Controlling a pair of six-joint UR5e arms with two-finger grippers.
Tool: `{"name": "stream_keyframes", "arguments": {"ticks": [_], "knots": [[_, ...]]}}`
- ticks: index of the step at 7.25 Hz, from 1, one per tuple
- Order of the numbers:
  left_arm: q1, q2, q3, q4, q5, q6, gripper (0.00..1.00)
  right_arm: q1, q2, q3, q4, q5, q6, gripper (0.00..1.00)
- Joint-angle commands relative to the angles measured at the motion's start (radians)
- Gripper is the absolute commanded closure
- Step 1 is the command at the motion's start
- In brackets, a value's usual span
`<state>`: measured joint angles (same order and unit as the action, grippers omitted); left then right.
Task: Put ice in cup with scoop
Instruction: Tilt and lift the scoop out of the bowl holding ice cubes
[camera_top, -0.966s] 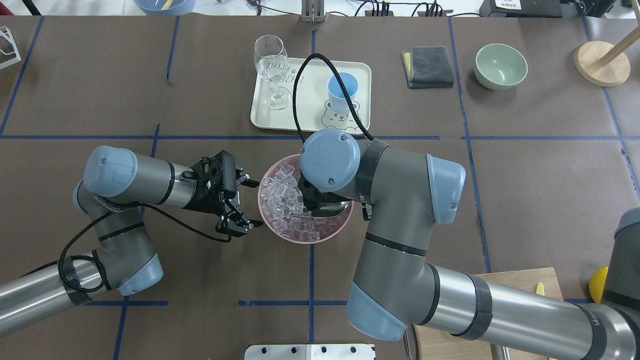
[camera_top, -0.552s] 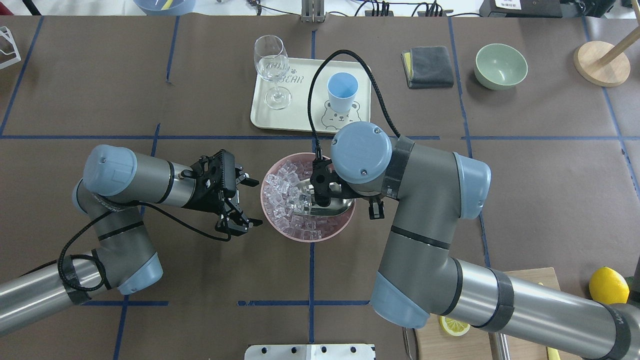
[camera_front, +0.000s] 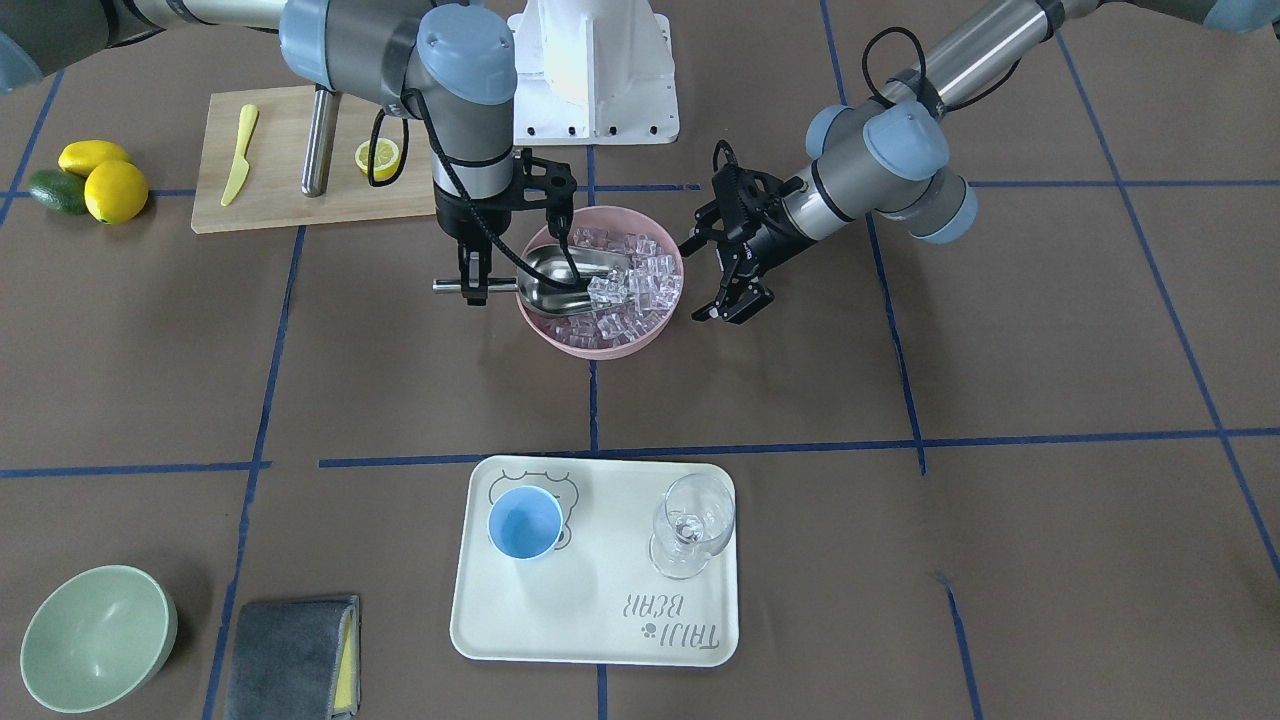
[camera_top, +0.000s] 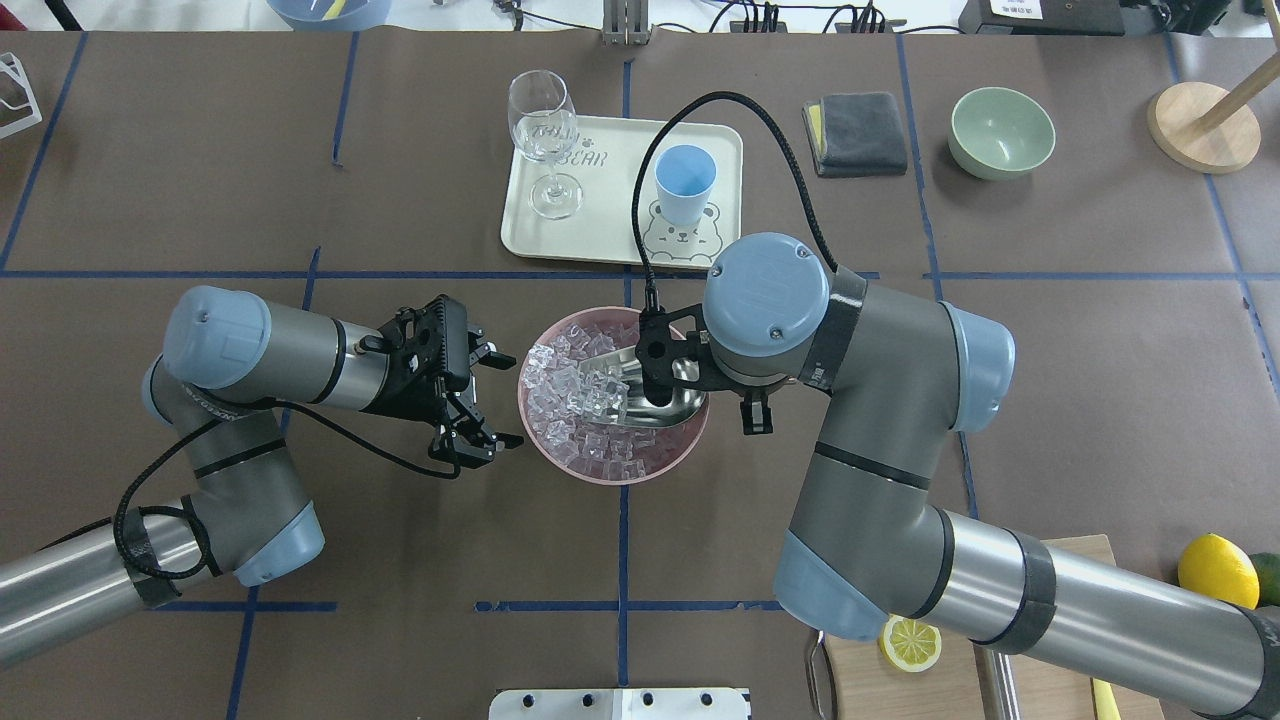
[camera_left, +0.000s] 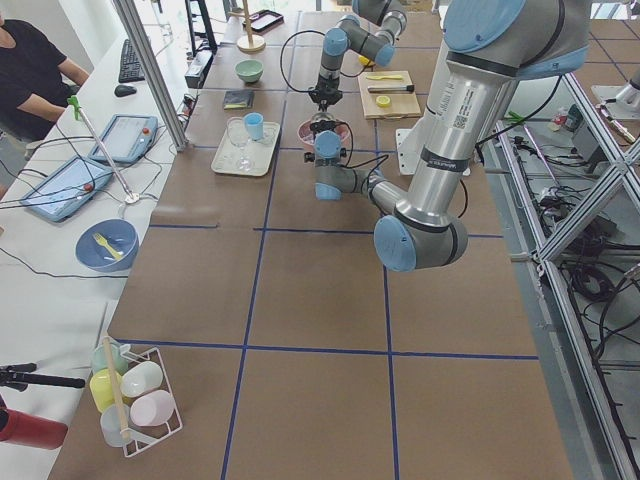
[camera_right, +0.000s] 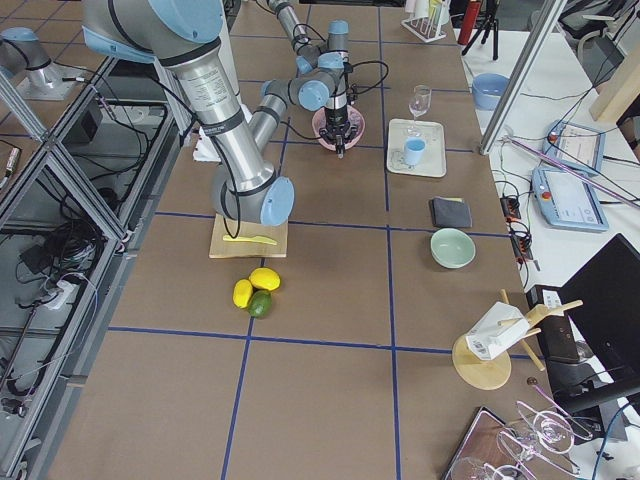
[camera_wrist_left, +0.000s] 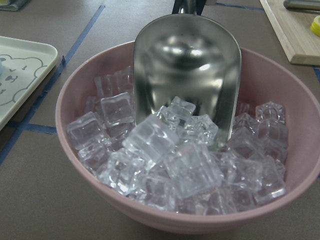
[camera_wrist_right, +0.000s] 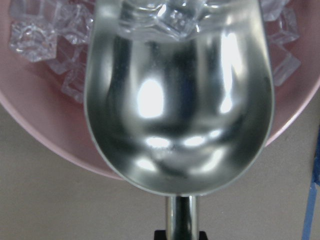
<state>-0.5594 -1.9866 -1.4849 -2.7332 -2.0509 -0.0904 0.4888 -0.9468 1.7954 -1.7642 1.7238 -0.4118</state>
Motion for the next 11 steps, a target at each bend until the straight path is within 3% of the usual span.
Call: {"name": "stream_keyframes", "arguments": {"ticks": [1,6,8,11], "knots": [[-0.001,-0.001,0.000,0.003,0.000,0.000,0.00,0.011,-0.052,-0.001,0.109,0.037,0.001,1.00],[-0.002,0.000,0.000,0.006,0.000,0.000,0.00,0.026,-0.056,-0.001,0.181,0.098,0.004,1.00],[-0.002,0.000,0.000,0.009,0.000,0.000,0.00,0.062,-0.092,0.001,0.261,0.167,0.004,1.00],[-0.028,0.012,-0.005,0.010,-0.003,-0.003,0.00,0.146,-0.086,0.009,0.255,0.275,0.007,1.00]]}}
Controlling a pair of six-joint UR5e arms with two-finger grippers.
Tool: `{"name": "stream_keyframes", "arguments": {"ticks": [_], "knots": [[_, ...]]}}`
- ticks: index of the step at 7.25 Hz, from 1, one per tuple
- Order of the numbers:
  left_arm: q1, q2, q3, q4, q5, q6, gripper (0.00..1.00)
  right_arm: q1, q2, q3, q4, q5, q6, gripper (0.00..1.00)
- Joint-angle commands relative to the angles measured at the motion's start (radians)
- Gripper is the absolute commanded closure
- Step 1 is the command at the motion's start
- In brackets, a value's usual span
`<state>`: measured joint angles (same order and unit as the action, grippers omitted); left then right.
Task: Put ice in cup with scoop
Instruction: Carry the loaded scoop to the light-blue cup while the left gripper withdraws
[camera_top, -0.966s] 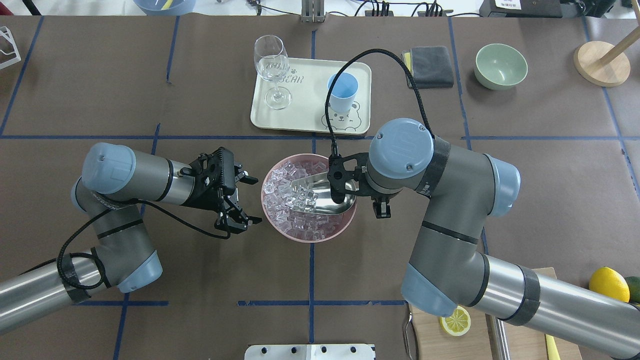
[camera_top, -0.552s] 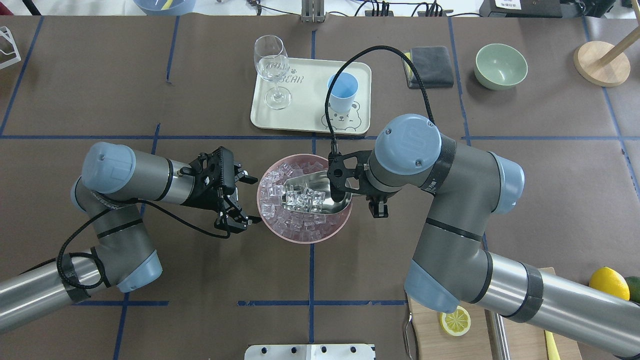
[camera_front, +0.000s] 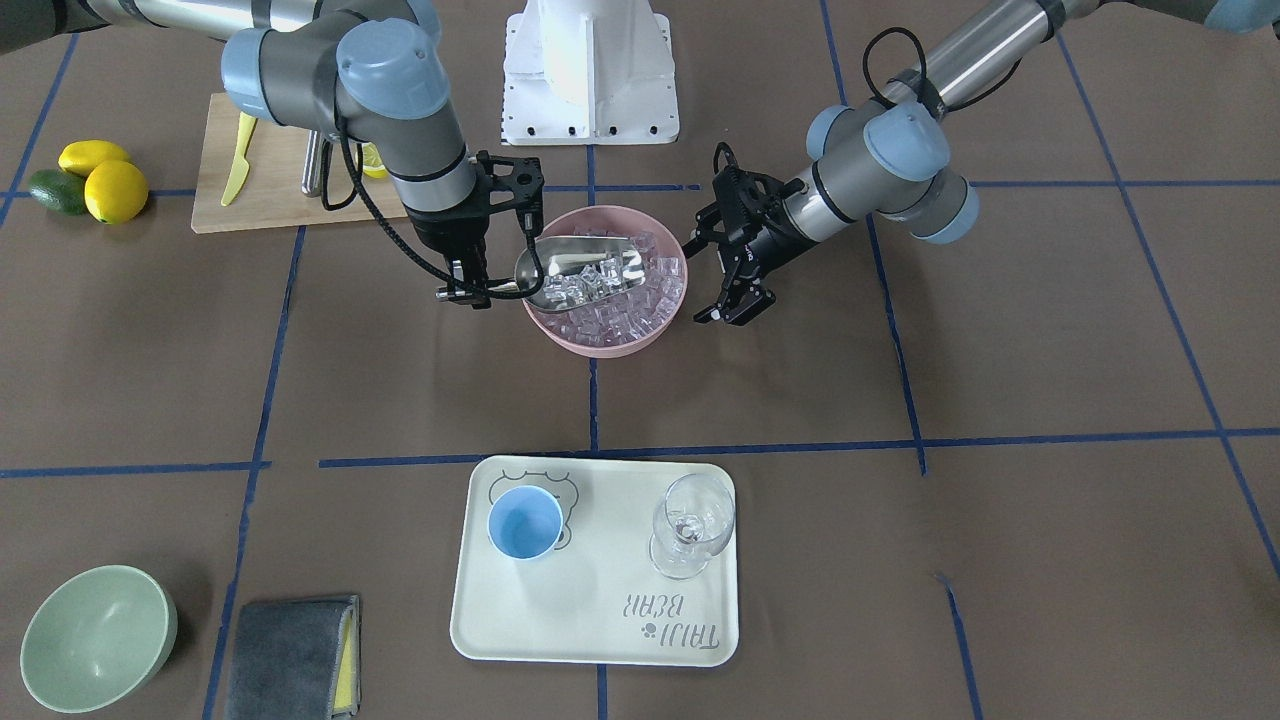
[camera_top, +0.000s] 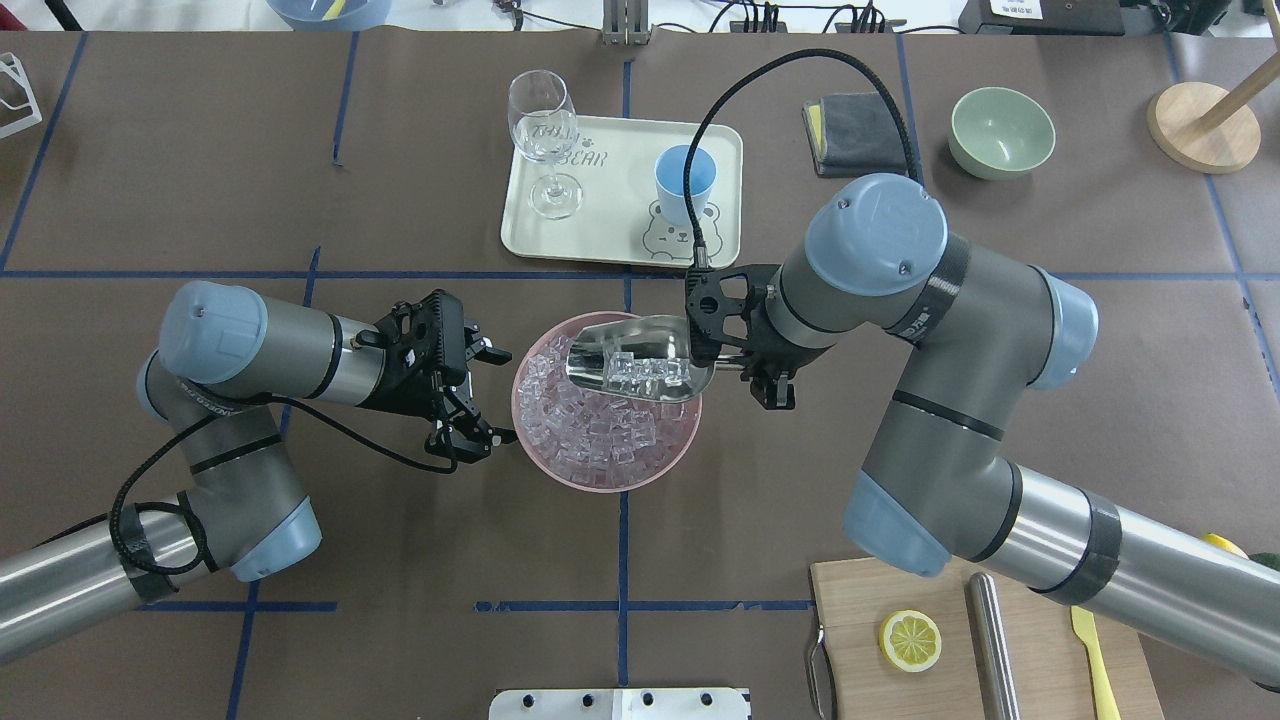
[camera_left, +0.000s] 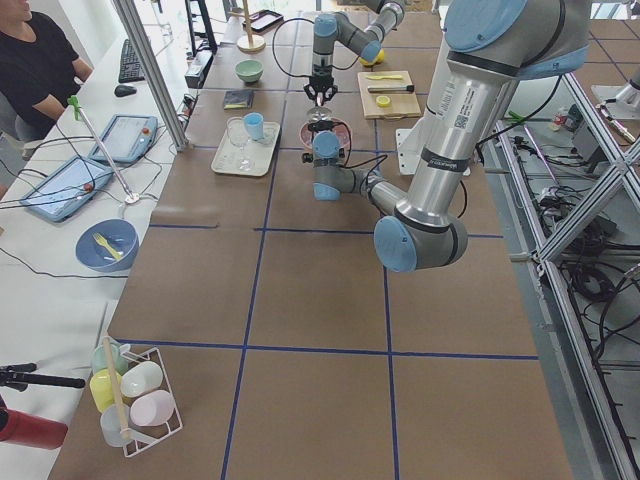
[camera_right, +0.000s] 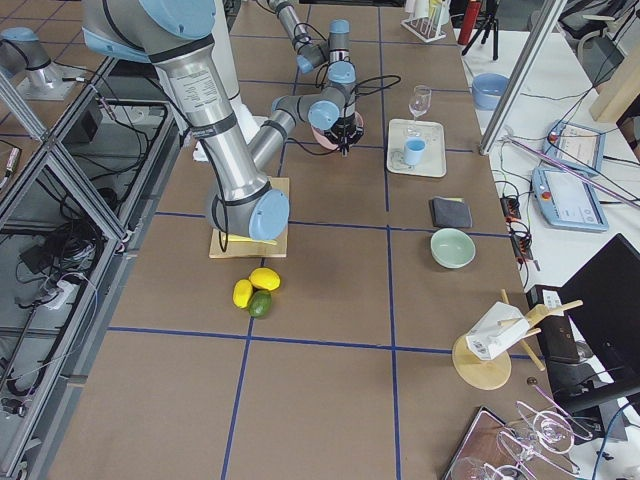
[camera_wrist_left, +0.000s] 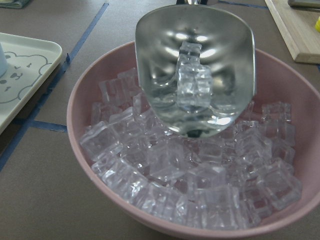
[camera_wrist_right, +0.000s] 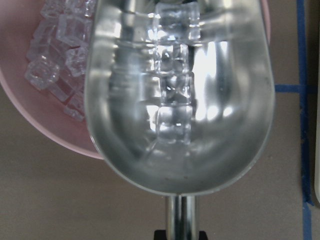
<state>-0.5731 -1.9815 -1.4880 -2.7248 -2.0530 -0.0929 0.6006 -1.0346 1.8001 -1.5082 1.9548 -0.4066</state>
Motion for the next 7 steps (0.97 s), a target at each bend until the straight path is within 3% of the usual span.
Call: {"name": "stream_keyframes", "arguments": {"ticks": [1,3,5,7], "knots": [[-0.031,0.030,-0.006,0.002,-0.001,-0.001,0.00,0.051,0.002,0.018,-0.006,0.059,0.005,1.00],[-0.121,0.073,-0.023,0.025,0.000,-0.002,0.00,0.124,0.002,0.070,-0.064,0.067,0.031,1.00],[-0.259,0.105,-0.118,0.266,-0.007,-0.002,0.00,0.258,0.005,0.110,-0.205,0.122,0.034,1.00],[-0.351,0.107,-0.121,0.422,-0.006,-0.002,0.00,0.310,0.016,0.101,-0.329,0.128,0.054,1.00]]}}
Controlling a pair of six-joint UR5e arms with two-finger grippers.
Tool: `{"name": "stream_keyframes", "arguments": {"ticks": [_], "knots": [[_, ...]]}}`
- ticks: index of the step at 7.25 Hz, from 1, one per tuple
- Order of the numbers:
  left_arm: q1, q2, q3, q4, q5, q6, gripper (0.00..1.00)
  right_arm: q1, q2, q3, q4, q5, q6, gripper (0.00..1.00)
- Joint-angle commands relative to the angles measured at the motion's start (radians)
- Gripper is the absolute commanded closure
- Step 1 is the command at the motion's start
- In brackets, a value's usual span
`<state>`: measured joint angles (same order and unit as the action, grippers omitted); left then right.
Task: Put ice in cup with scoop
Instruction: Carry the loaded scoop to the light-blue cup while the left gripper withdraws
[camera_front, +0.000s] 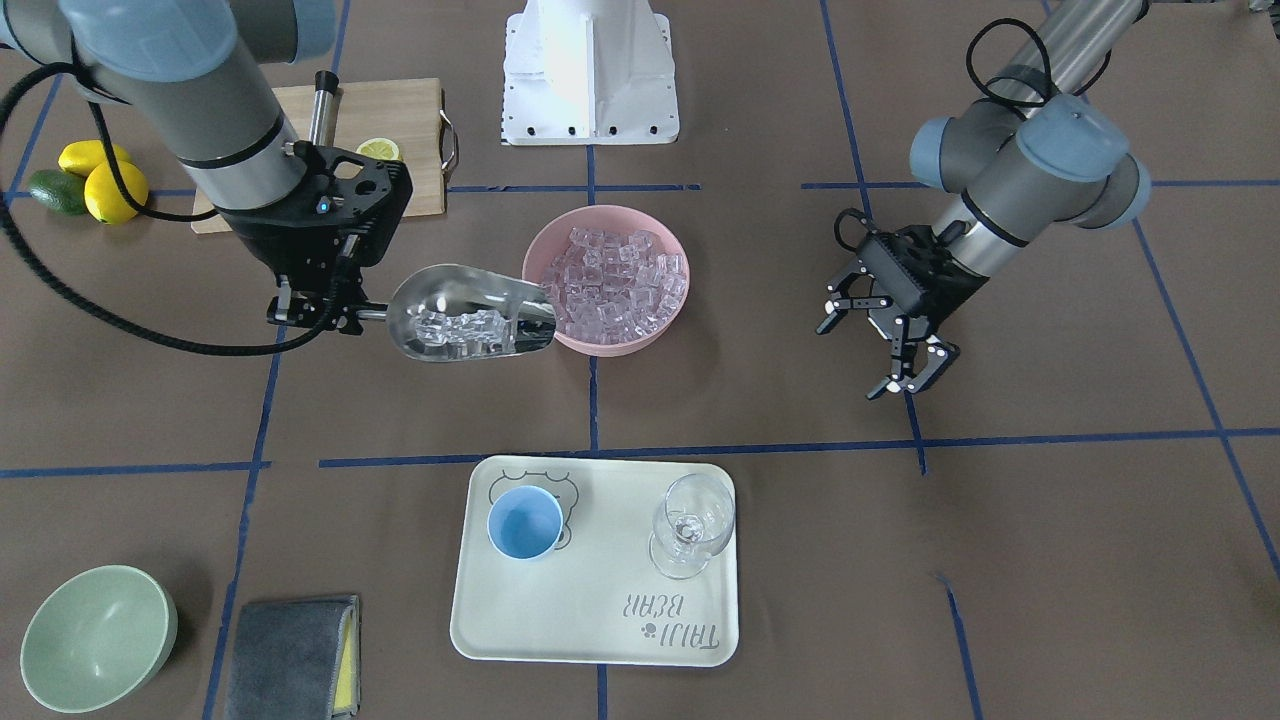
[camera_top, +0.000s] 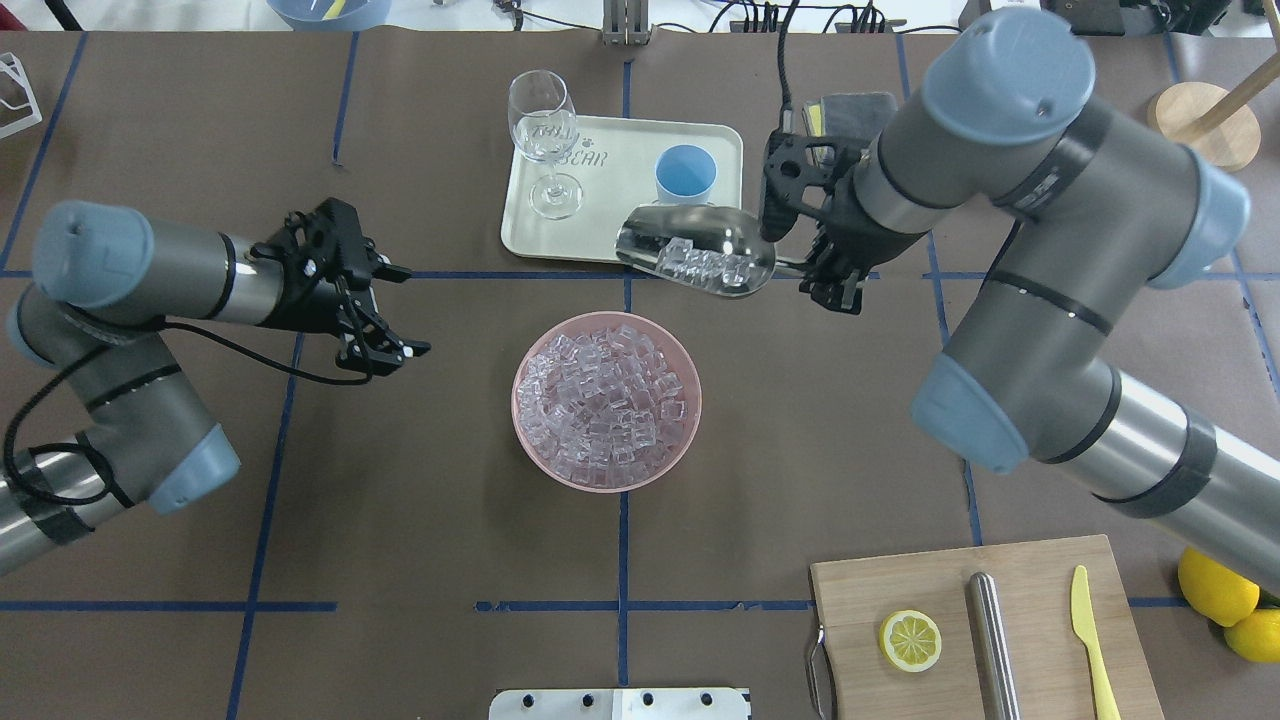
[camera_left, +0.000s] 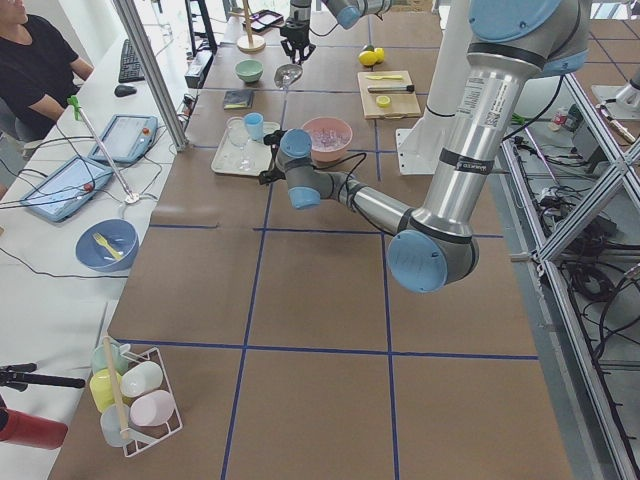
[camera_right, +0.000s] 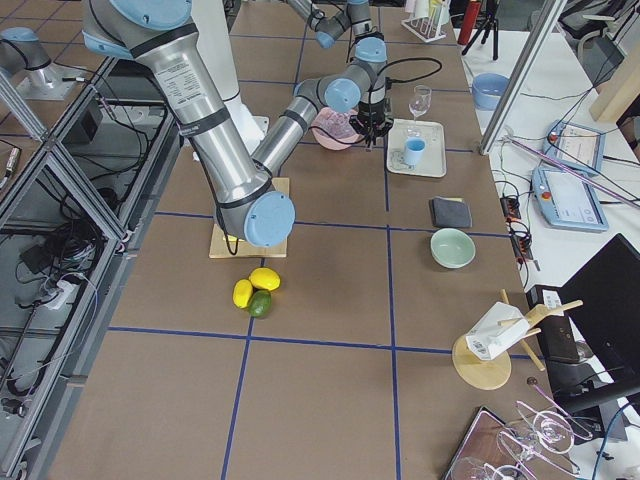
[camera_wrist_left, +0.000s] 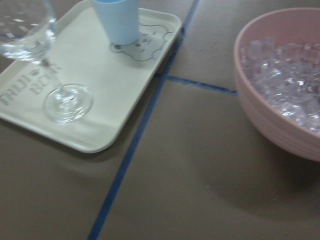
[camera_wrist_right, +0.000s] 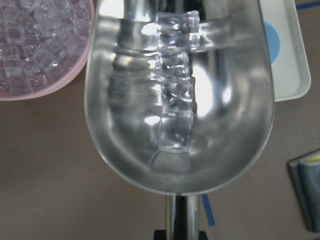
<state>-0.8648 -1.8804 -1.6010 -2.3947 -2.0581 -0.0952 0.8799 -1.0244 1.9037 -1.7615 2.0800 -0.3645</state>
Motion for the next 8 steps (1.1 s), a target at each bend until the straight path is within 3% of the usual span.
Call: {"name": "stream_keyframes", "arguments": {"ticks": [1,3,5,6,8], "knots": [[-0.095,0.020,-0.007,0.117,0.001,0.000,0.00,0.034,0.015,-0.024,-0.088,0.000,0.059,1.00],[-0.143,0.047,-0.007,0.118,0.000,0.000,0.00,0.019,0.126,-0.159,-0.139,-0.043,0.128,1.00],[-0.201,0.085,-0.008,0.123,-0.002,-0.001,0.00,-0.007,0.171,-0.219,-0.197,-0.061,0.136,1.00],[-0.253,0.101,-0.035,0.187,-0.004,-0.007,0.00,-0.028,0.179,-0.219,-0.235,-0.079,0.168,1.00],[-0.396,0.093,-0.167,0.500,-0.005,-0.003,0.00,-0.070,0.181,-0.236,-0.237,-0.098,0.277,1.00]]}}
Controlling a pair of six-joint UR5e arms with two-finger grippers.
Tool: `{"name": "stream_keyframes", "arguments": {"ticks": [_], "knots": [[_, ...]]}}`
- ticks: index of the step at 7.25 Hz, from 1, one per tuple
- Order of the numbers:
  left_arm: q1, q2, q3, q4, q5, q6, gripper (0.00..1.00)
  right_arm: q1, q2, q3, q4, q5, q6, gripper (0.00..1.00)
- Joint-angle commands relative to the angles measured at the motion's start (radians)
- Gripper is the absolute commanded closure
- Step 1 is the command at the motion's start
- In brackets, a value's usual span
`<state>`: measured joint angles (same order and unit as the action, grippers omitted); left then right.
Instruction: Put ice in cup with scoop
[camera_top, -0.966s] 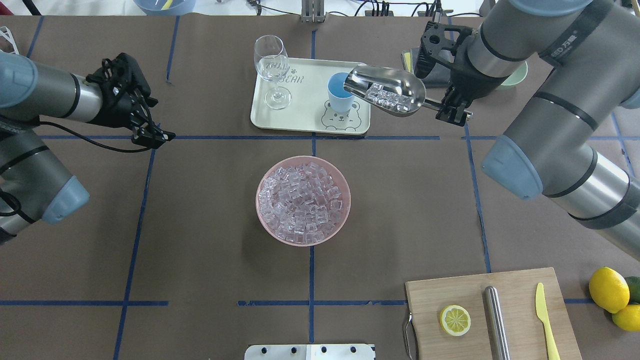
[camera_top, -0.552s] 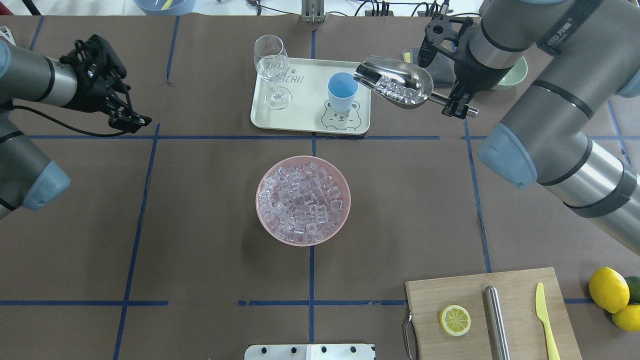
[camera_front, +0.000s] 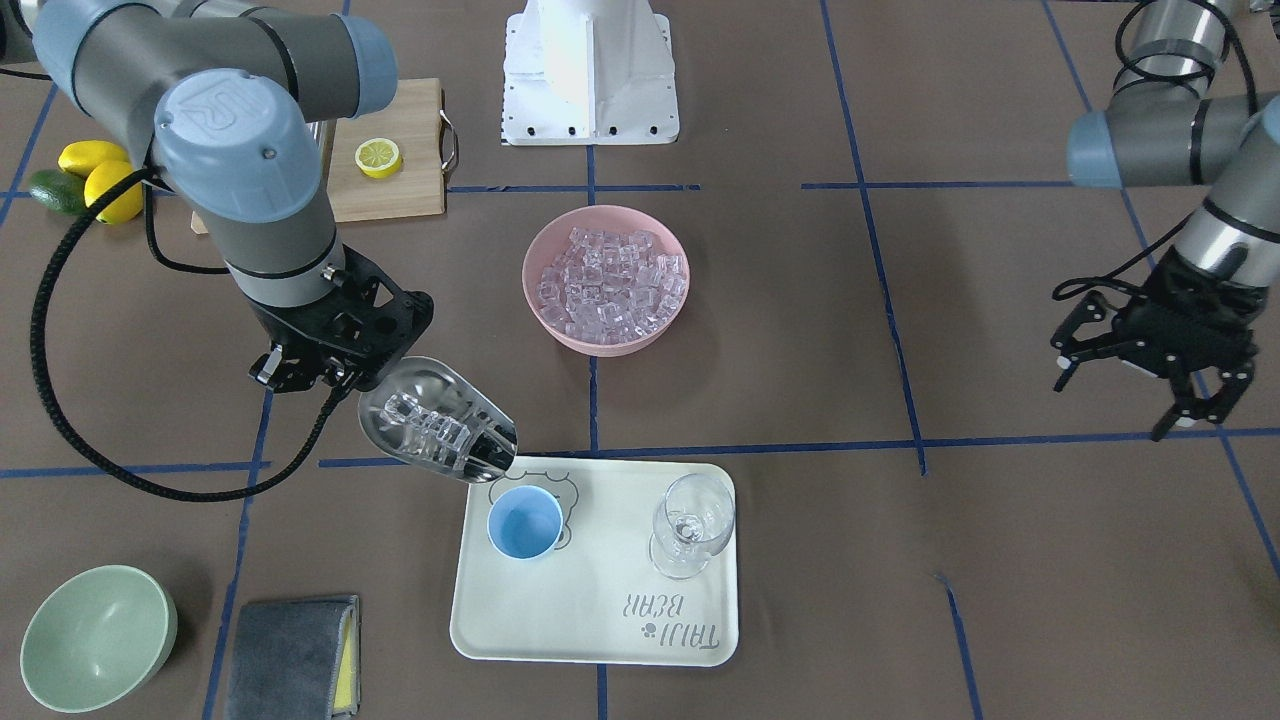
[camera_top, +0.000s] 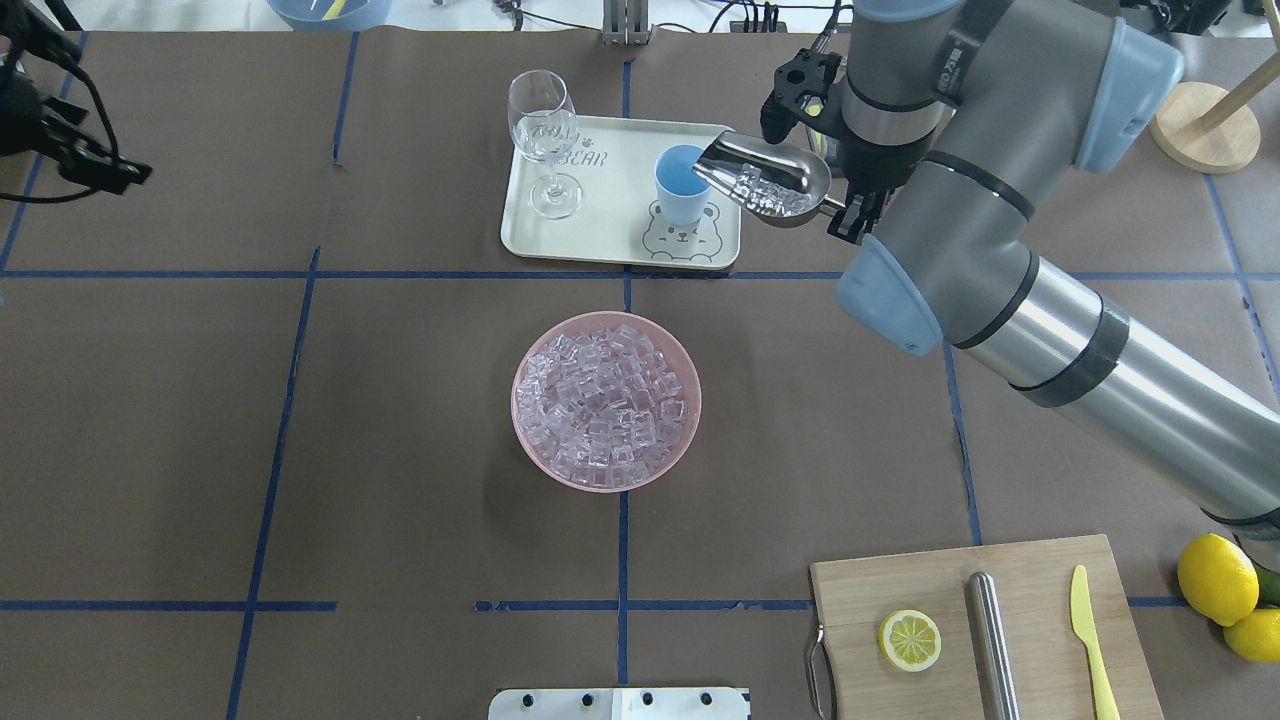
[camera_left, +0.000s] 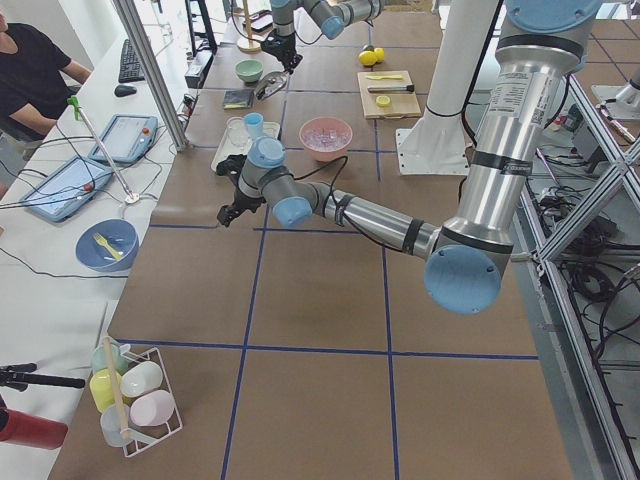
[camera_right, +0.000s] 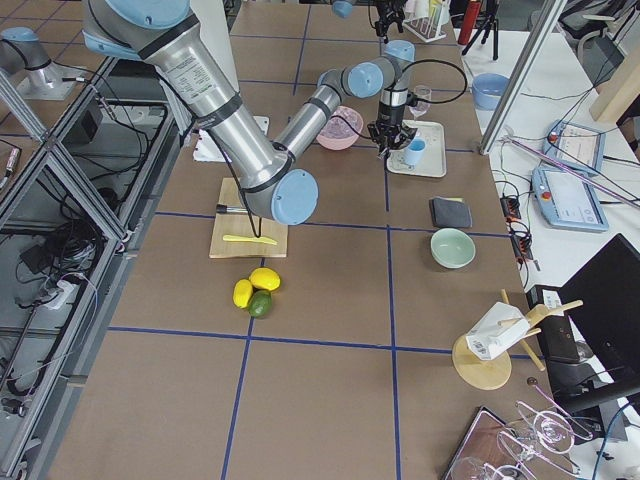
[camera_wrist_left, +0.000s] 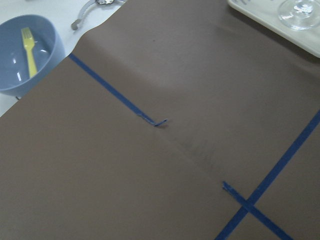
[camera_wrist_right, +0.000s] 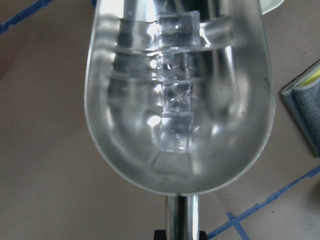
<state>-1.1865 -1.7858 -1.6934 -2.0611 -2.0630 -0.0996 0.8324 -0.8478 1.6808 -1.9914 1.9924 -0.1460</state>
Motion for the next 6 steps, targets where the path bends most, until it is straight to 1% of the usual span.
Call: {"name": "stream_keyframes", "arguments": {"ticks": [1,2,3,4,6], "knots": [[-0.096,0.000,-0.080,0.218,0.000,0.000,0.00,-0.024,0.022,-0.047,-0.021,-0.010,0.068,1.00],[-0.102,0.008,-0.069,0.220,0.000,0.000,0.00,-0.024,0.071,-0.067,-0.094,-0.009,0.069,1.00],[-0.116,0.049,-0.071,0.217,0.000,0.001,0.00,-0.024,0.144,-0.113,-0.172,-0.009,0.092,1.00],[-0.116,0.054,-0.068,0.216,0.000,0.003,0.00,-0.024,0.195,-0.153,-0.226,-0.009,0.094,1.00],[-0.116,0.063,-0.074,0.213,0.000,0.005,0.00,-0.024,0.207,-0.167,-0.271,-0.004,0.104,1.00]]}}
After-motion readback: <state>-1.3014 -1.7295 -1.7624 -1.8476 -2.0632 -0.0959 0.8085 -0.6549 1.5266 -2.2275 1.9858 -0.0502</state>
